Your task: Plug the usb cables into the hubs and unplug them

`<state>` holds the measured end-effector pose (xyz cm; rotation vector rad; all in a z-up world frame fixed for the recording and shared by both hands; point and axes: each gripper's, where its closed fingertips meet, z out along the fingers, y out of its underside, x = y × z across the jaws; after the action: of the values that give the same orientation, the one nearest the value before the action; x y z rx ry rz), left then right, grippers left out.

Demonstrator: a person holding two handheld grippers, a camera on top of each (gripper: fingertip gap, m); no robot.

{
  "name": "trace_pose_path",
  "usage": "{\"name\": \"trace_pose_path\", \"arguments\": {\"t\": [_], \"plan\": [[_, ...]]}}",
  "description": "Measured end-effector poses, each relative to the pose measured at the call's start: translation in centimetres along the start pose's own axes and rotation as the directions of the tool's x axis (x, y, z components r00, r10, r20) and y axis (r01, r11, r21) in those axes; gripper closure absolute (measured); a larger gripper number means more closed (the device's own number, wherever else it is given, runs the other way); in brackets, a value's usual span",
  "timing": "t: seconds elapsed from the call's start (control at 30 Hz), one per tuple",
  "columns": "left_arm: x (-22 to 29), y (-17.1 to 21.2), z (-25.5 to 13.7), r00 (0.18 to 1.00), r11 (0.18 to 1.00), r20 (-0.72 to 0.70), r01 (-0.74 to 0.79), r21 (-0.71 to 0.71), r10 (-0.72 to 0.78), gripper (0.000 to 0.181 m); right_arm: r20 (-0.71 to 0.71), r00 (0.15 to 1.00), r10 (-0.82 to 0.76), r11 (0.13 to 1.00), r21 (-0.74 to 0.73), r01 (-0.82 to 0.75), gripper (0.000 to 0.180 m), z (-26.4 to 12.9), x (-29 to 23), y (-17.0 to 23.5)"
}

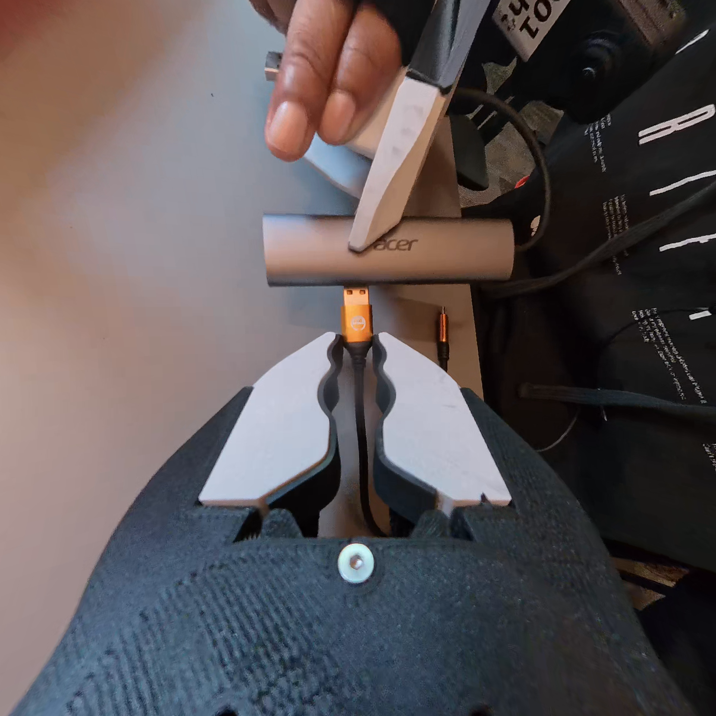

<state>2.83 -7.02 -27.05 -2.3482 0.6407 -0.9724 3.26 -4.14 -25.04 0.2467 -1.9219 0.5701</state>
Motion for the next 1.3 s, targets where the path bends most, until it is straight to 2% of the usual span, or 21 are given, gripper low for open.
{"name": "trace_pose_path", "arguments": {"t": [0.3, 0.77, 0.97, 1.2, 1.3], "plan": [[-0.2, -0.2, -1.2, 1.0, 0.999, 0.018, -0.005, 0.032, 0.004, 0.166, -0.006, 1.0, -0.003, 1.0, -0.011, 0.003, 0.163, -0.1, 0.2, 0.2], [-0.3, 0.0, -0.7, 1.0, 1.0, 0.03, -0.009, 0.015, 0.009, 0.166, 0.005, 1.0, -0.021, 1.0, -0.012, 0.021, 0.163, 0.3, -0.3, 0.0], [0.4, -0.2, -0.1, 0.999, 0.999, -0.02, -0.027, 0.029, 0.027, 0.167, -0.001, 1.0, 0.006, 1.0, 0.01, -0.006, 0.163, 0.3, -0.3, -0.4], [1.2, -1.7, -1.0, 0.993, 0.989, -0.121, 0.023, 0.145, -0.006, 0.167, 0.036, 0.998, 0.054, 0.998, 0.025, -0.055, 0.163, -0.4, 0.1, -0.4], [1.1, -1.2, -0.2, 0.995, 0.995, -0.097, 0.012, 0.1, -0.002, 0.166, 0.062, 0.998, 0.032, 0.999, 0.017, -0.033, 0.163, -0.4, -0.5, -0.4]]}}
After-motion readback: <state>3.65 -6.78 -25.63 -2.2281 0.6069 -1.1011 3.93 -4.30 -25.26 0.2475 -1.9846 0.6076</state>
